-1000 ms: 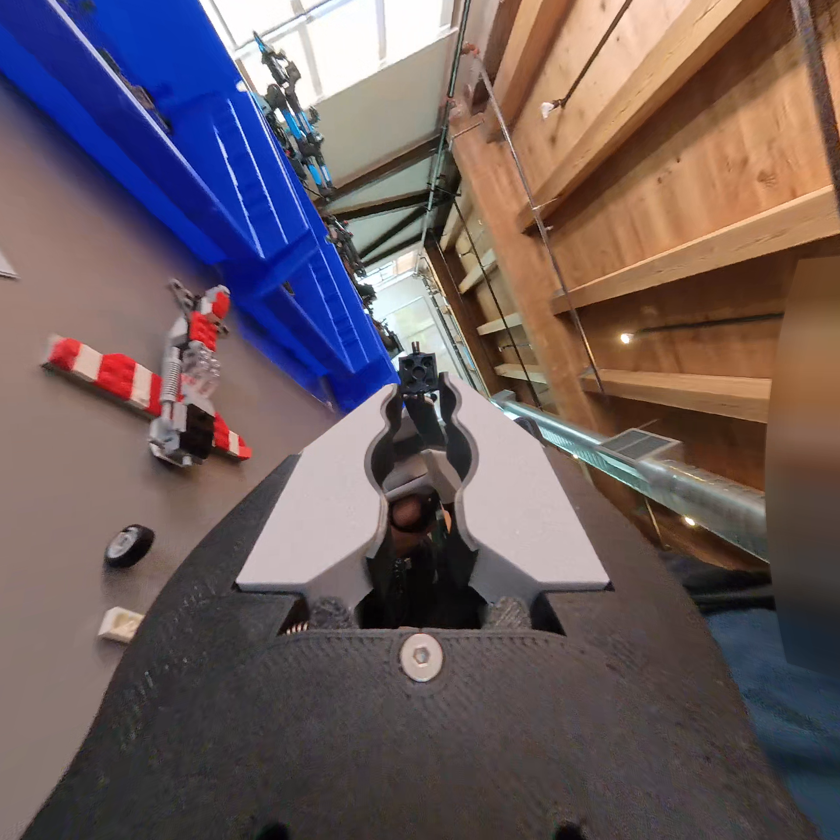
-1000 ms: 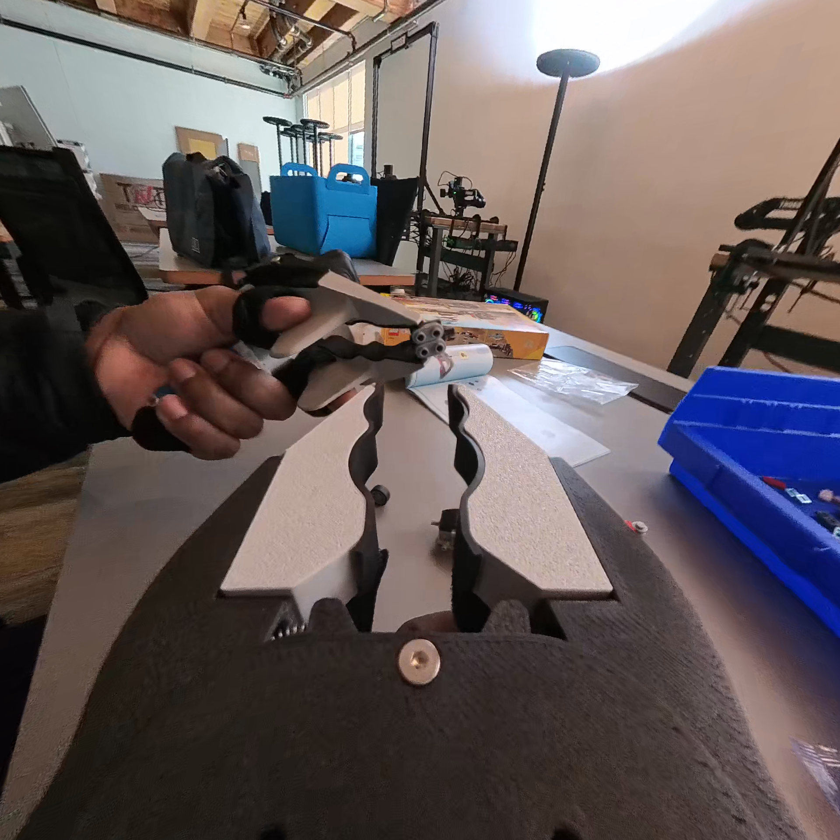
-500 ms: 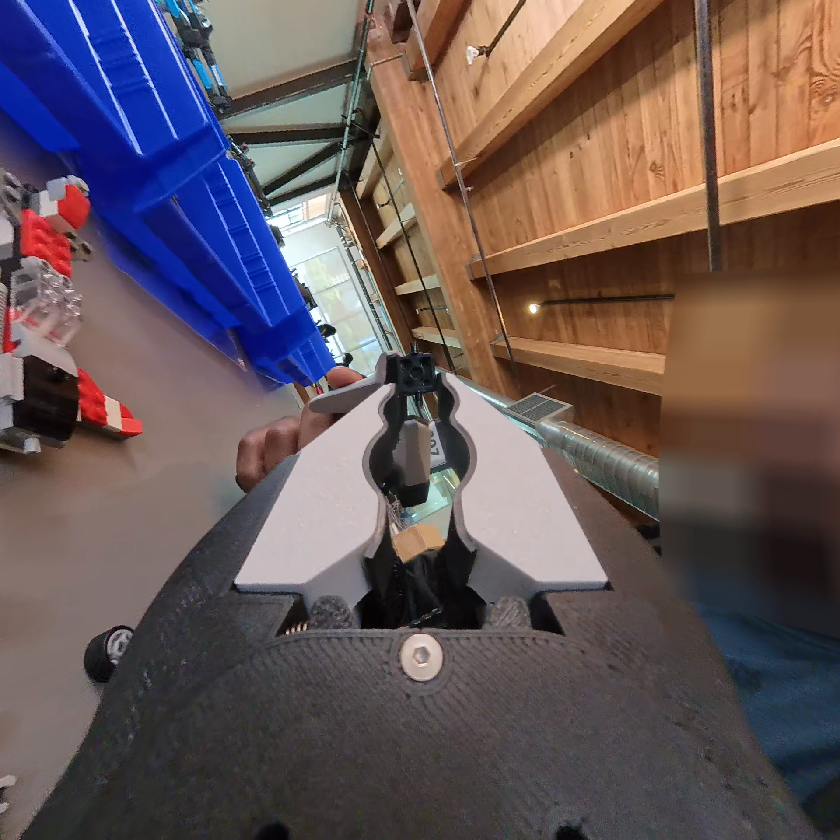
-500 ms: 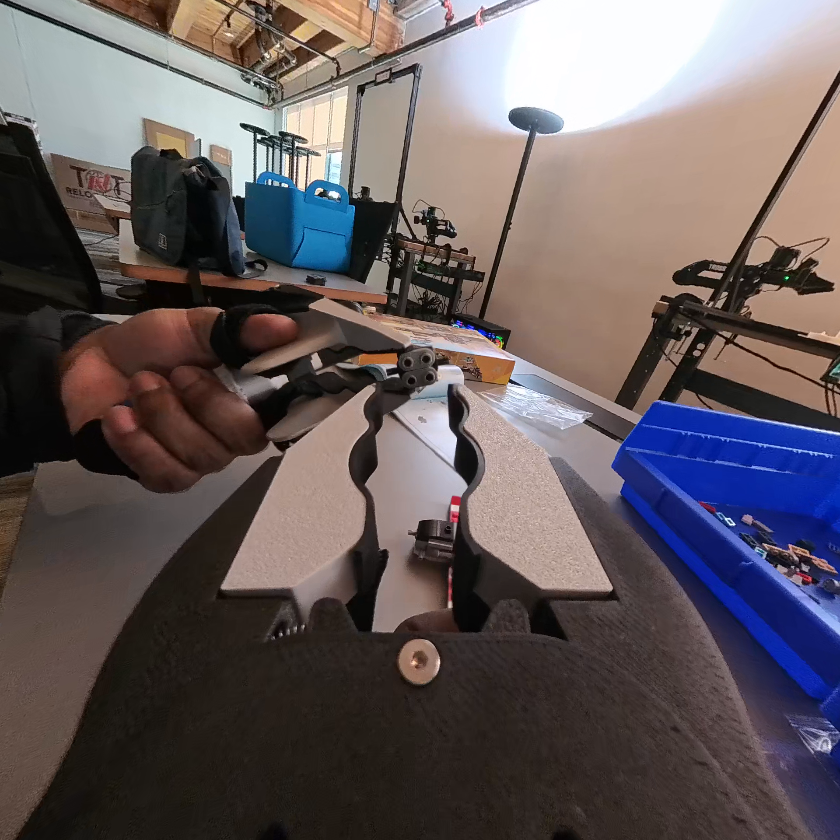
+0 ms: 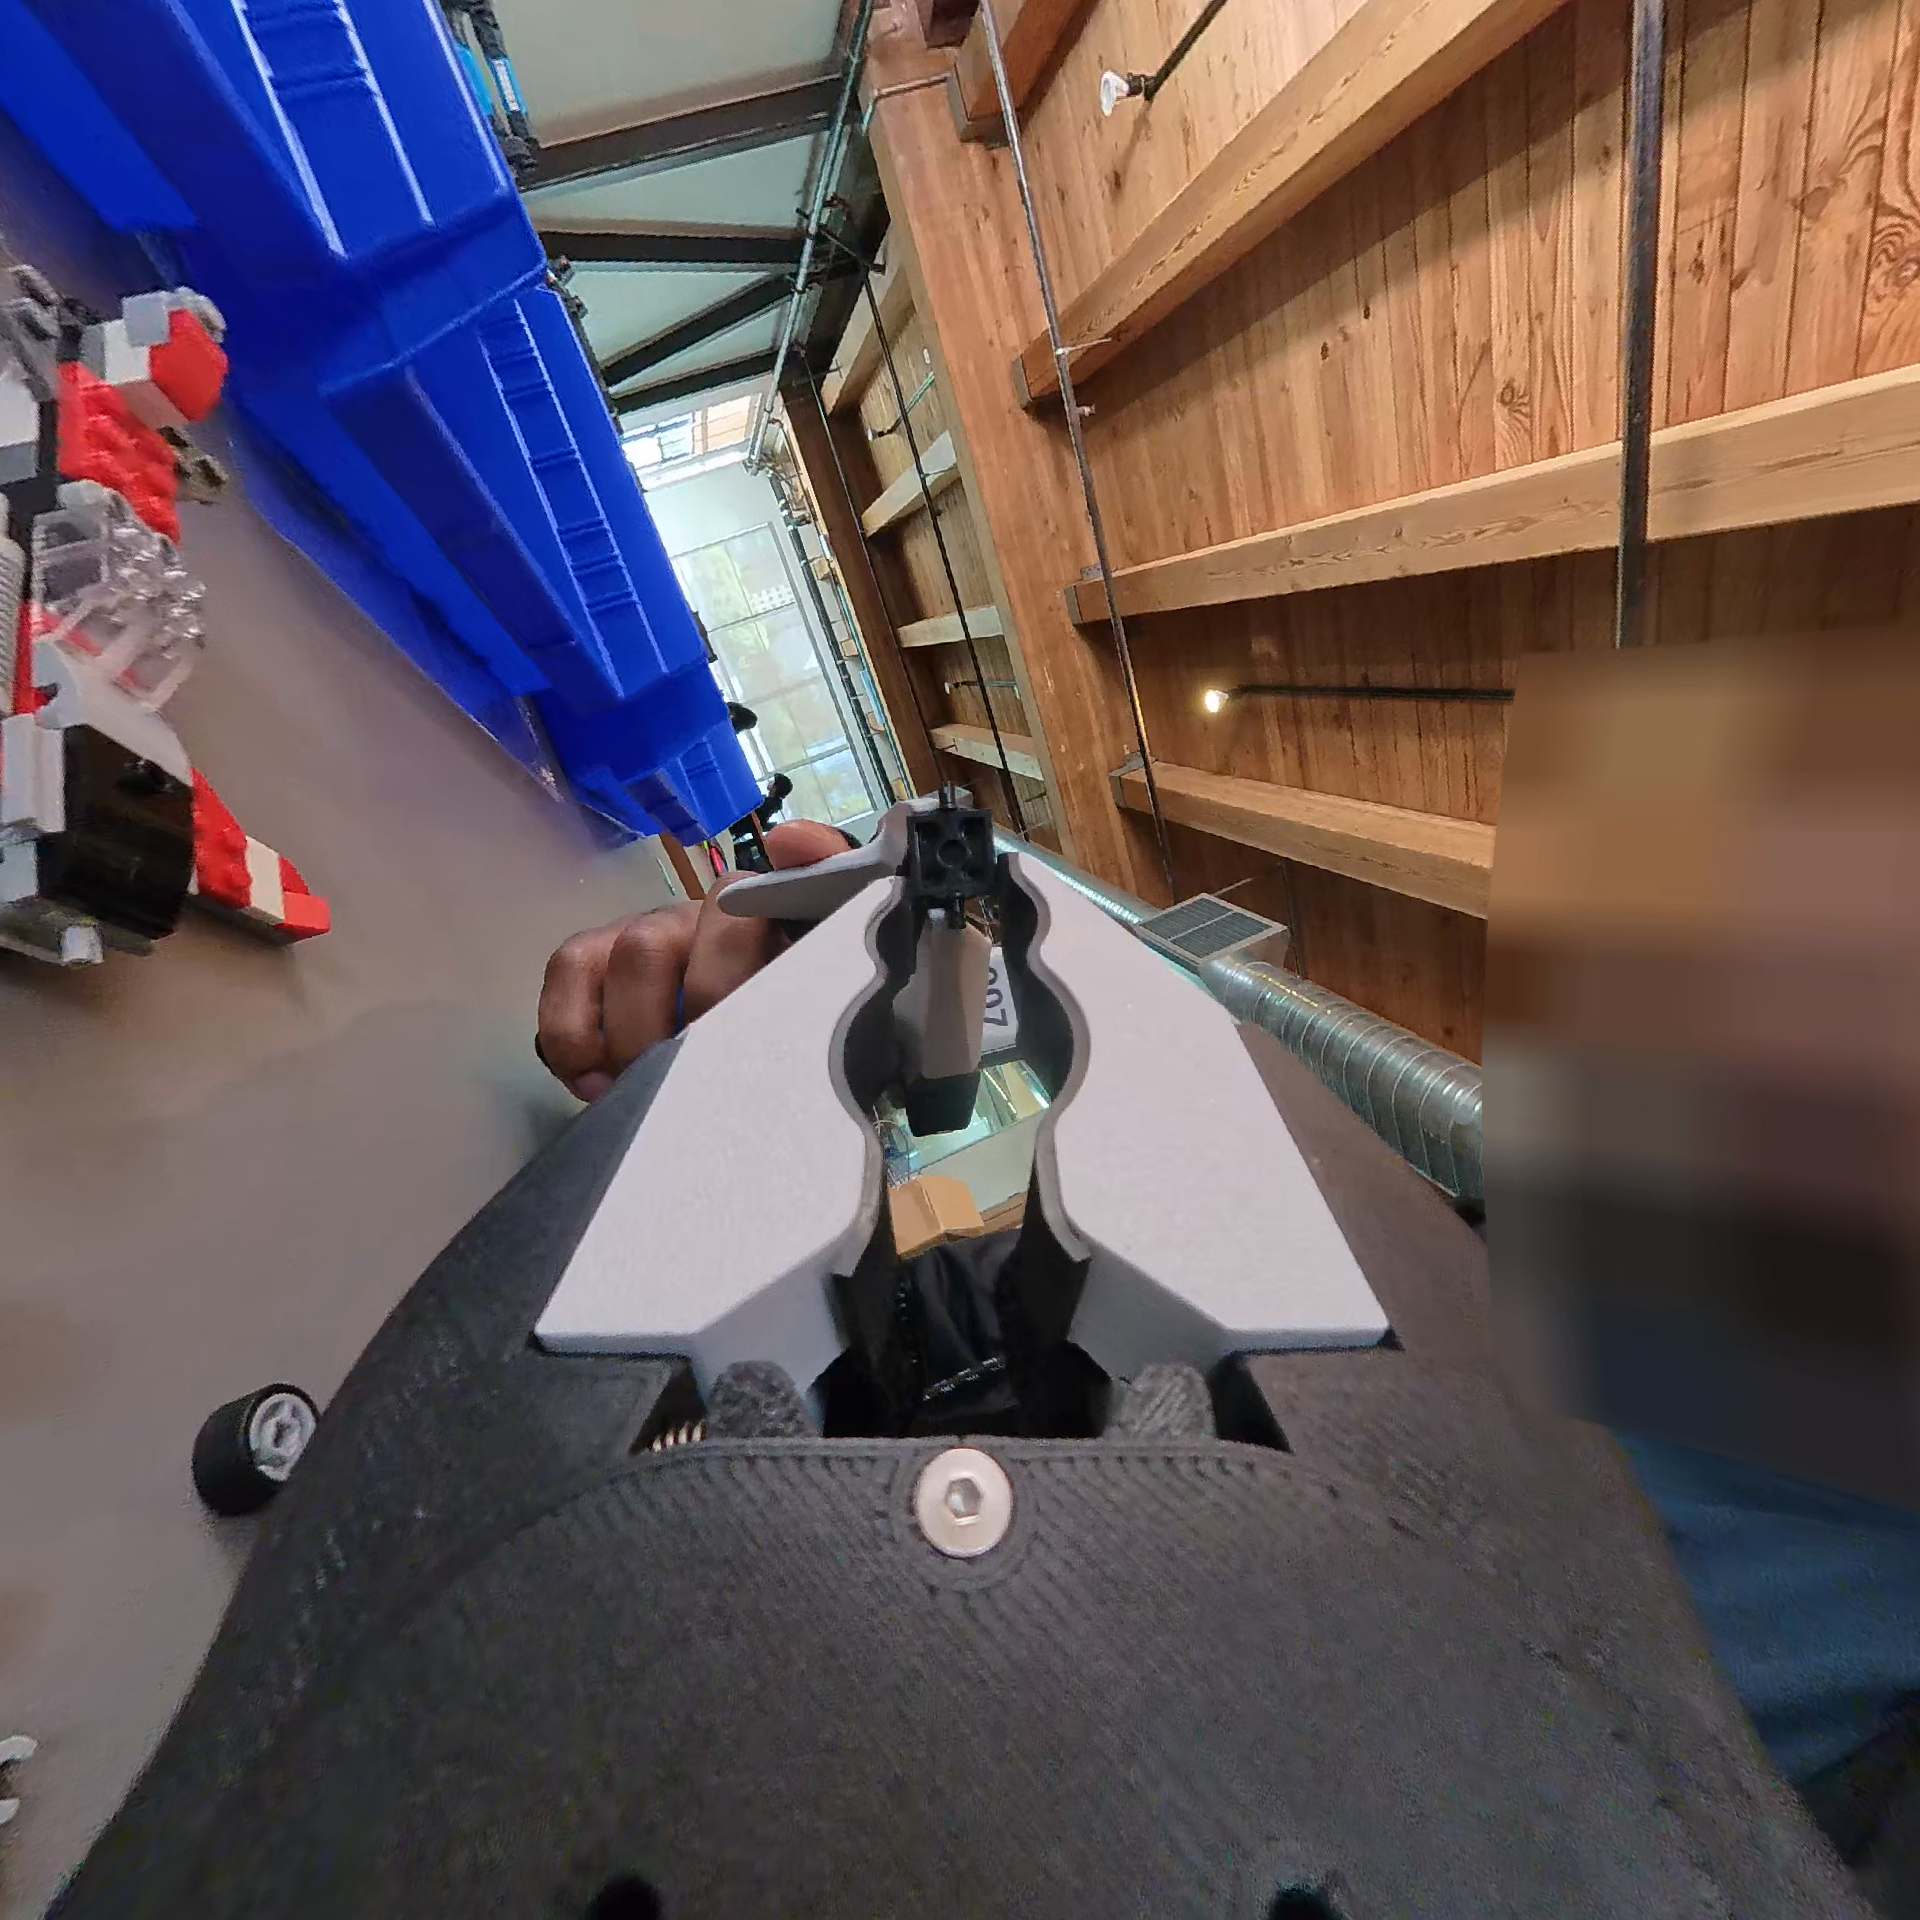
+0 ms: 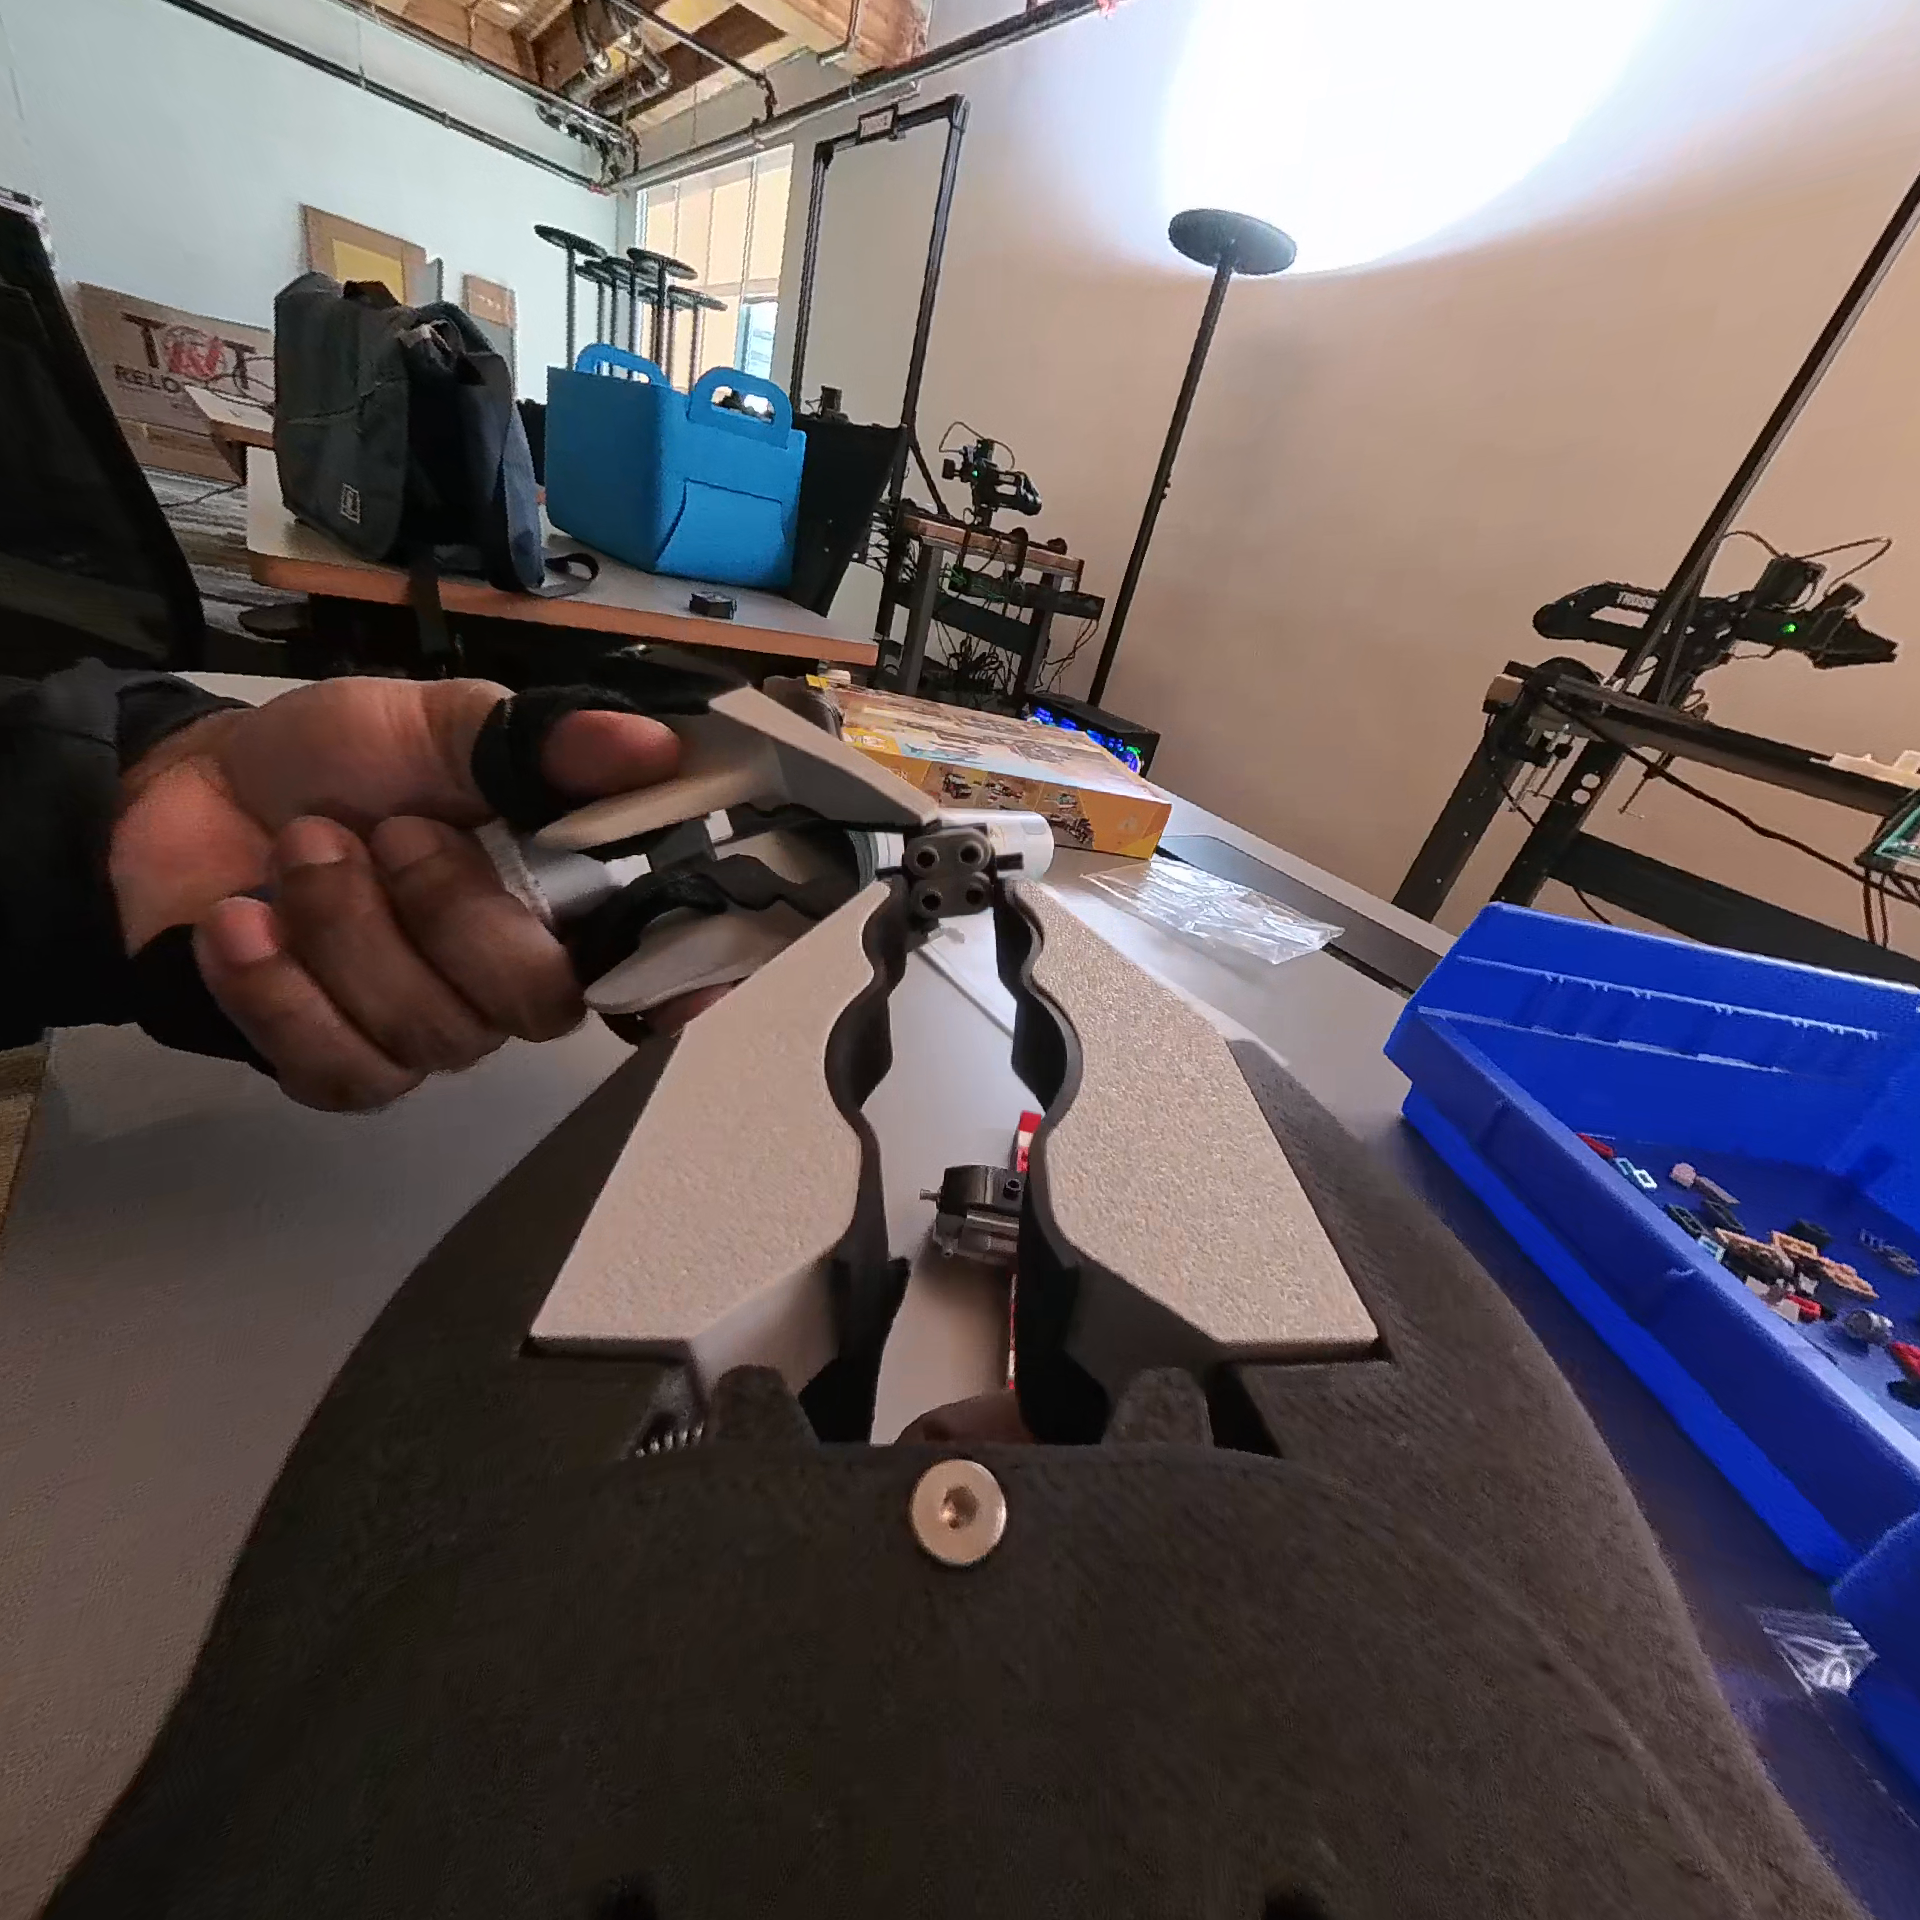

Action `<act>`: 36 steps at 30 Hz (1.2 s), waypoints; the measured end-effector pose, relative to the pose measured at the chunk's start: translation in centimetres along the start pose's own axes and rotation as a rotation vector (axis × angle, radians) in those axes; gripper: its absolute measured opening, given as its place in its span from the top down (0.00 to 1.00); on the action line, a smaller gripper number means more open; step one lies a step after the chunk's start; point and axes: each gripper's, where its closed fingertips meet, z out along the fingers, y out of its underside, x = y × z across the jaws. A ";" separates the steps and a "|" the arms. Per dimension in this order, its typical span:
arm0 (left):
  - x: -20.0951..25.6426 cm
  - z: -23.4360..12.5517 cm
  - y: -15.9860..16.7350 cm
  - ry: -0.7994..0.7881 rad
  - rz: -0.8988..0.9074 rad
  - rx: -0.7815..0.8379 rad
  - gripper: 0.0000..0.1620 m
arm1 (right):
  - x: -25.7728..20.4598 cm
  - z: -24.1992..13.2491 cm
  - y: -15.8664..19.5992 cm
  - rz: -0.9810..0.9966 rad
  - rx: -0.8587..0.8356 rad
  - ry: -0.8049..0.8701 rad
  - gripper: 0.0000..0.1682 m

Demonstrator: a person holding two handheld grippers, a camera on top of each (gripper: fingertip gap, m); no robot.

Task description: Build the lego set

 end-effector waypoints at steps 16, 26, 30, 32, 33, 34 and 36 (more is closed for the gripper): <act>0.4 -0.2 -1.6 -0.295 0.554 0.011 0.78 | 1.3 -0.5 -0.5 0.474 0.082 -0.127 0.91; 0.0 0.3 -1.5 -0.589 1.191 -0.081 0.85 | 2.2 -0.2 0.1 0.717 0.097 -0.155 0.91; 0.3 0.6 -1.7 -0.620 1.269 -0.052 0.91 | 1.9 0.1 0.4 0.701 0.071 -0.146 0.91; 0.4 0.8 -1.5 -0.609 1.272 -0.055 0.93 | 1.8 0.2 0.4 0.694 0.068 -0.143 0.91; 0.3 0.8 -1.4 -0.608 1.262 -0.063 0.93 | 1.7 0.2 0.5 0.687 0.065 -0.140 0.91; 0.1 0.8 -1.3 -0.608 1.245 -0.074 0.93 | 1.7 0.2 0.5 0.677 0.063 -0.136 0.91; -0.2 0.7 -1.2 -0.600 1.203 -0.089 0.93 | 1.6 0.2 0.4 0.647 0.059 -0.127 0.91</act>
